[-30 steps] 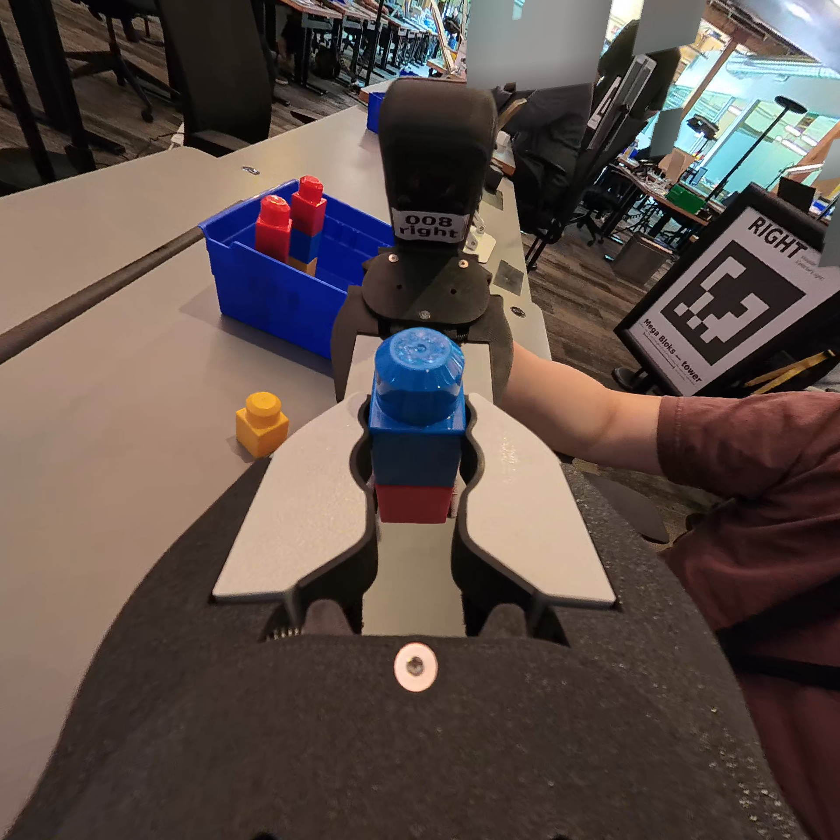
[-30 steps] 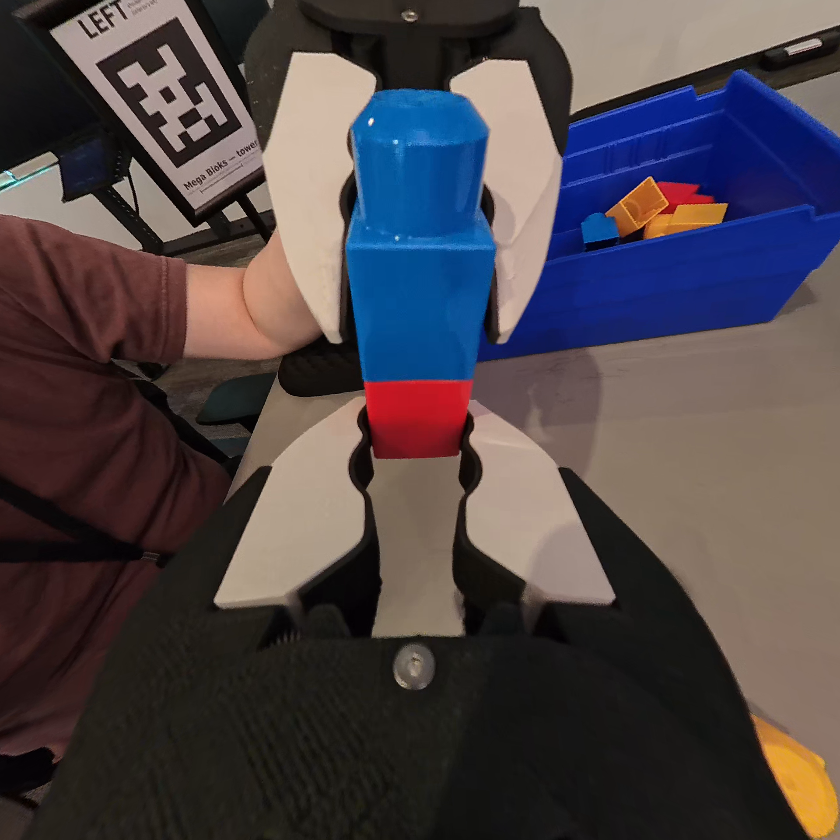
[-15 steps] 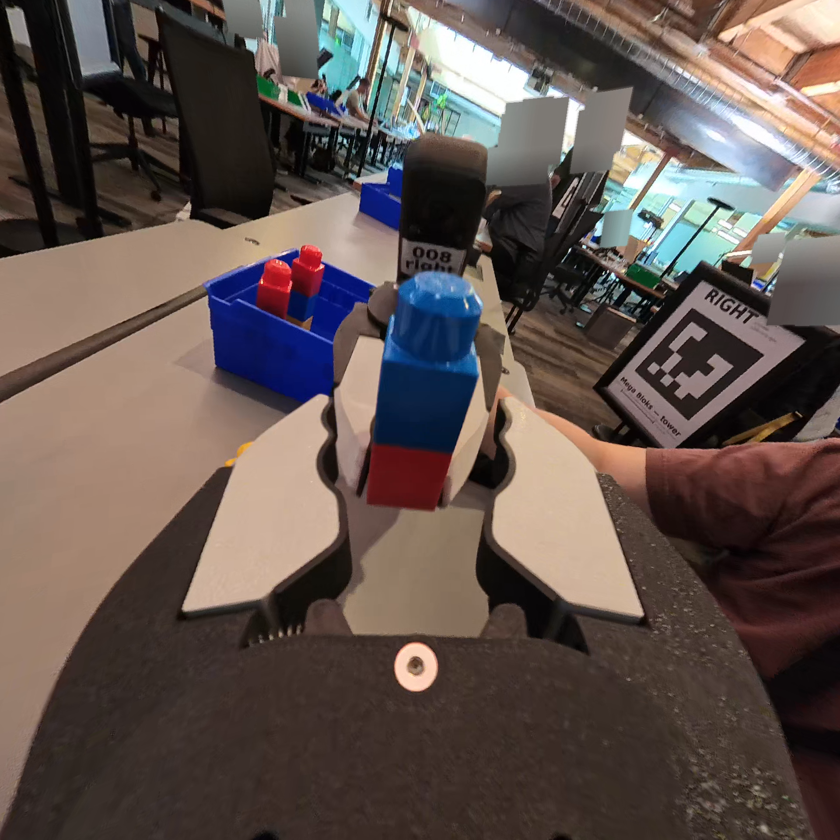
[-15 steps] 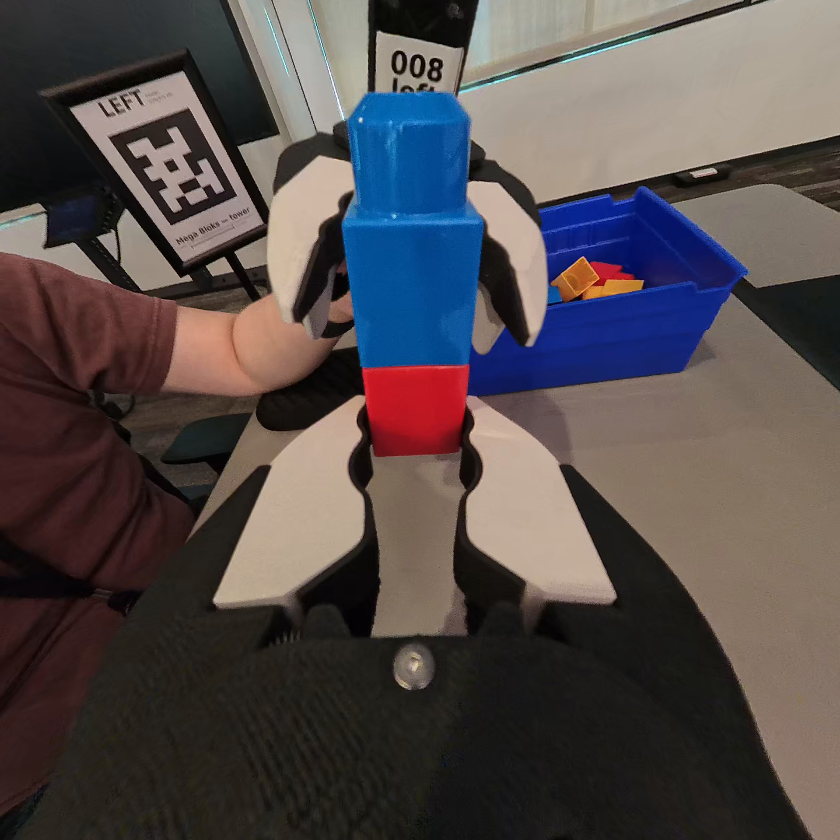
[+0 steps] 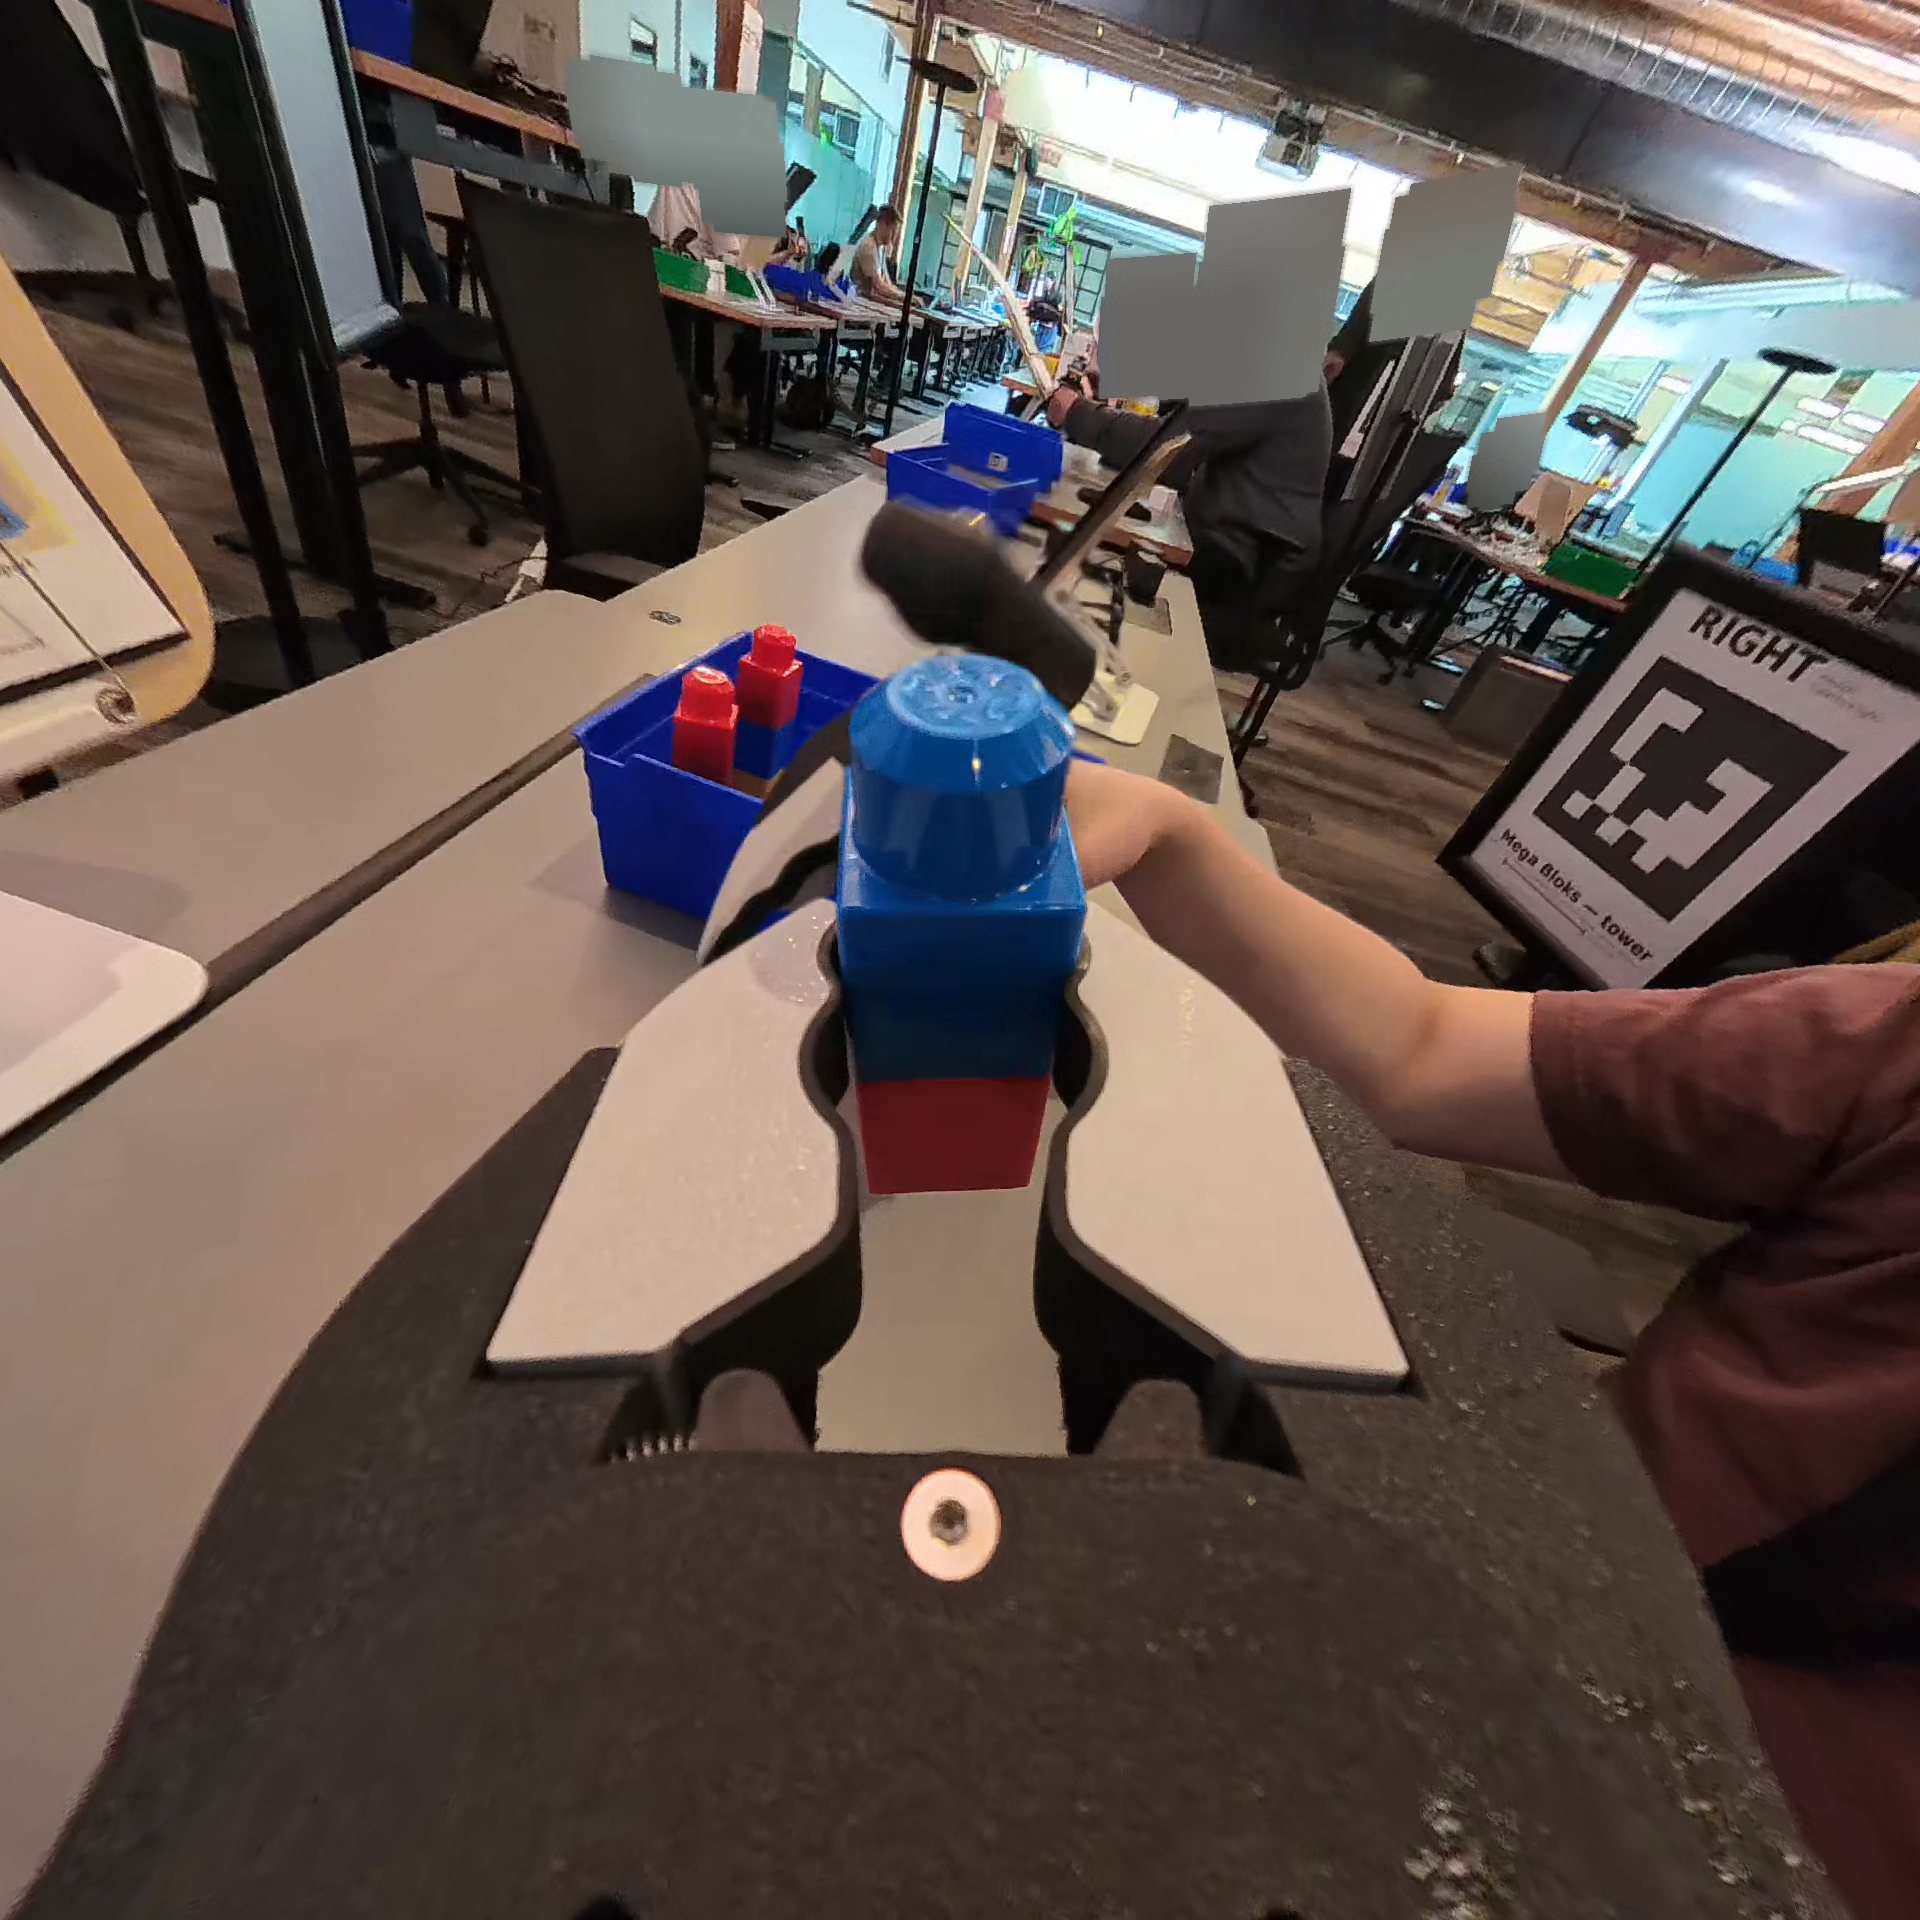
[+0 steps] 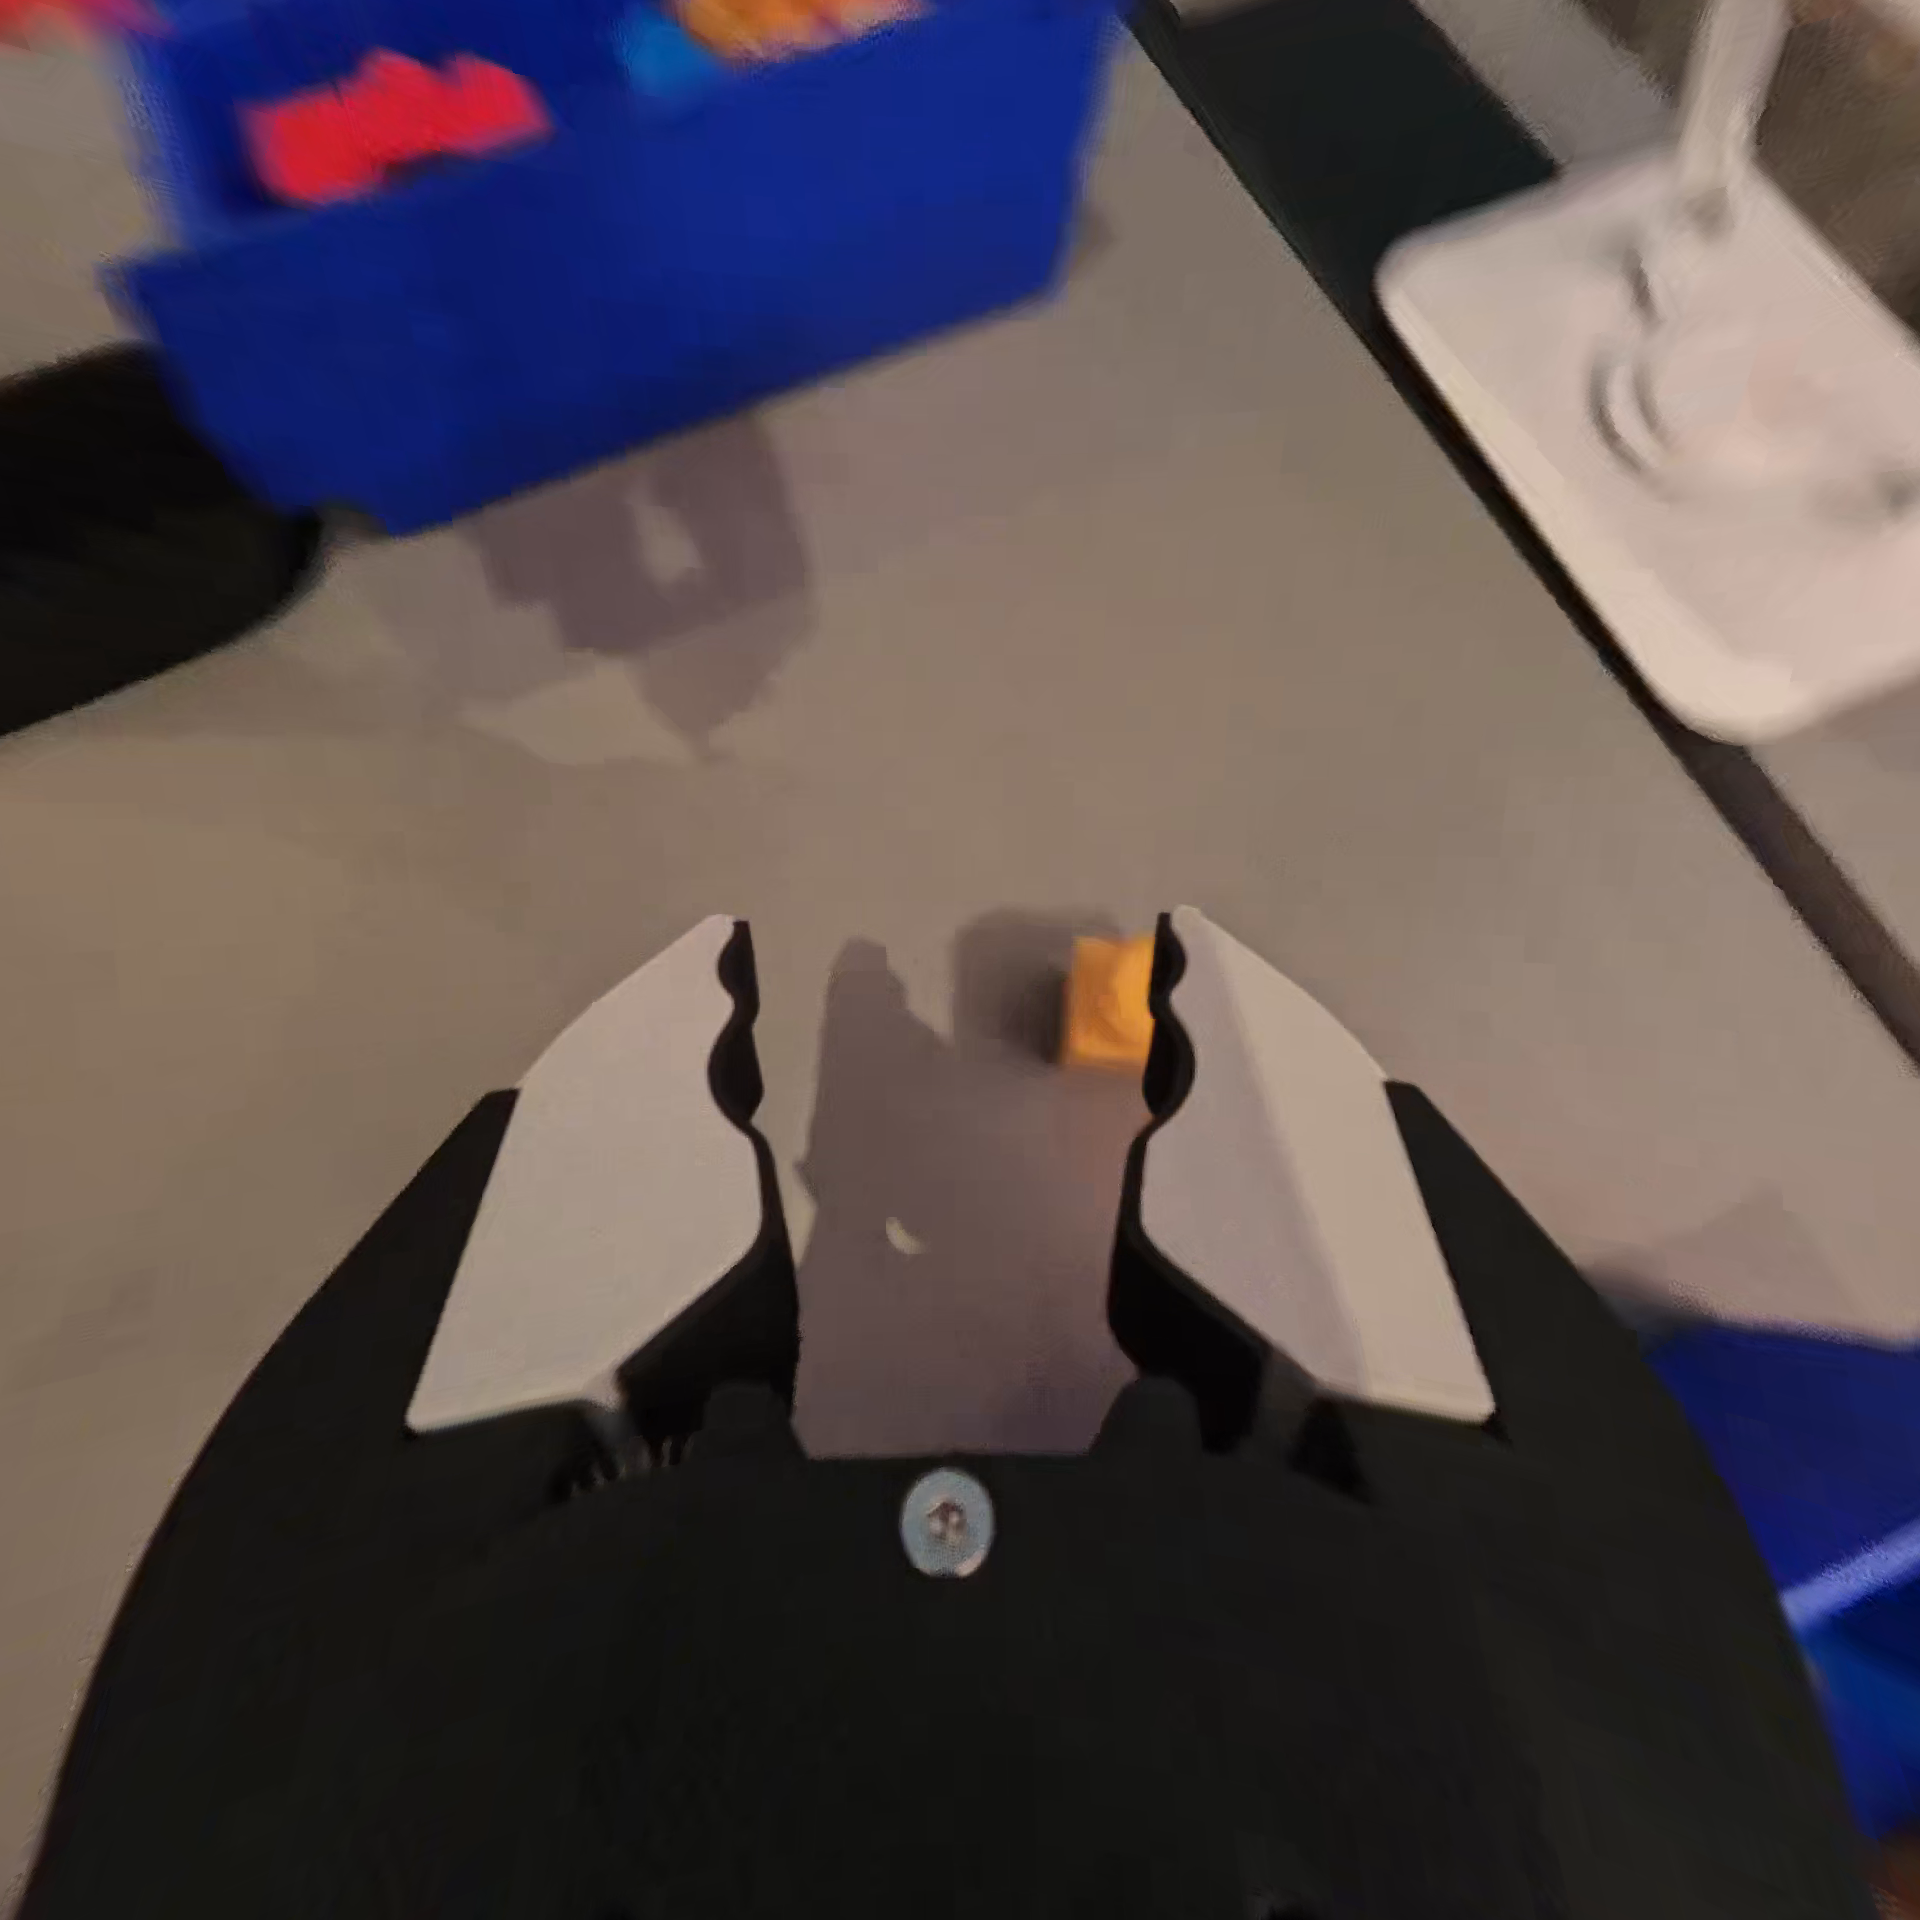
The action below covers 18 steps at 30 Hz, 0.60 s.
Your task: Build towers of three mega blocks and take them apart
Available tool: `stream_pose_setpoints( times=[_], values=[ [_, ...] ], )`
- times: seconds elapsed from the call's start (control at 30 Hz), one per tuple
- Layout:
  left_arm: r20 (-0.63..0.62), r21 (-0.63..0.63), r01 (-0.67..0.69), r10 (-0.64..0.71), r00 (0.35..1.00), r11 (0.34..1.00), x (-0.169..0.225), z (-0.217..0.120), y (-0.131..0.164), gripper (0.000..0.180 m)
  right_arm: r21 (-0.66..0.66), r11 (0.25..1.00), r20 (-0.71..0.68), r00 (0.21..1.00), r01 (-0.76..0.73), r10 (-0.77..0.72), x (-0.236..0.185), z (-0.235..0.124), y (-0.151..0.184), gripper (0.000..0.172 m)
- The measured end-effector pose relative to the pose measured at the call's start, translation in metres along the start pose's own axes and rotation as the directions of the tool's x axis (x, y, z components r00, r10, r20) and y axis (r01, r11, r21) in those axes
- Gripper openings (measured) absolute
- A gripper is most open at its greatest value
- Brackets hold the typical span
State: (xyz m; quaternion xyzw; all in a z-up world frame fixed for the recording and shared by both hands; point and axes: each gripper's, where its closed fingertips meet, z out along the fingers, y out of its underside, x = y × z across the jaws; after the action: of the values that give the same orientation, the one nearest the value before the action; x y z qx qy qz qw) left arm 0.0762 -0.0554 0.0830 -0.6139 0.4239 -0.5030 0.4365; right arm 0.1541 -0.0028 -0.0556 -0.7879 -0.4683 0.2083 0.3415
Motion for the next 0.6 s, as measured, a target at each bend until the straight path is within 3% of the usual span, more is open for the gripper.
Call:
stream_pose_setpoints(
  times=[0.1,0.17,0.3,0.37,0.4,0.43,0.5,0.6],
  values=[
    [0.034,0.004,-0.031,0.031,0.999,1.000,-0.001,-0.009,-0.005,0.036,-0.128,0.959,-0.250,0.944,-0.251,0.213,0.044,0.021,0.031,0.069],
    [0.034,0.012,-0.024,0.024,0.999,1.000,-0.001,-0.012,-0.008,0.036,-0.153,0.934,-0.271,0.923,-0.323,0.274,0.045,0.036,0.041,0.067],
    [0.019,0.005,-0.011,0.011,1.000,1.000,0.001,-0.012,-0.006,0.036,-0.277,0.905,-0.367,0.906,-0.324,0.211,0.054,0.043,0.068,0.069],
    [0.006,-0.010,-0.006,0.006,1.000,1.000,0.002,-0.009,-0.003,0.036,-0.278,0.897,-0.324,0.913,-0.343,0.249,0.052,0.051,0.074,0.066],
    [0.003,-0.018,-0.006,0.006,1.000,1.000,0.002,-0.008,-0.002,0.036,-0.274,0.892,-0.287,0.916,-0.360,0.281,0.049,0.055,0.076,0.061],
    [0.000,-0.026,-0.007,0.007,1.000,1.000,0.002,-0.006,0.000,0.036,-0.280,0.889,-0.249,0.922,-0.362,0.297,0.046,0.059,0.077,0.045],
    [0.001,-0.043,-0.007,0.007,1.000,0.999,0.001,-0.004,0.004,0.036,-0.246,0.906,-0.210,0.931,-0.345,0.297,0.045,0.062,0.071,0.039],
    [-0.007,-0.117,-0.004,0.003,1.000,0.993,0.000,-0.001,0.017,0.036,-0.050,0.949,-0.129,0.944,-0.312,0.304,0.040,0.040,0.025,0.039]
  ],
)
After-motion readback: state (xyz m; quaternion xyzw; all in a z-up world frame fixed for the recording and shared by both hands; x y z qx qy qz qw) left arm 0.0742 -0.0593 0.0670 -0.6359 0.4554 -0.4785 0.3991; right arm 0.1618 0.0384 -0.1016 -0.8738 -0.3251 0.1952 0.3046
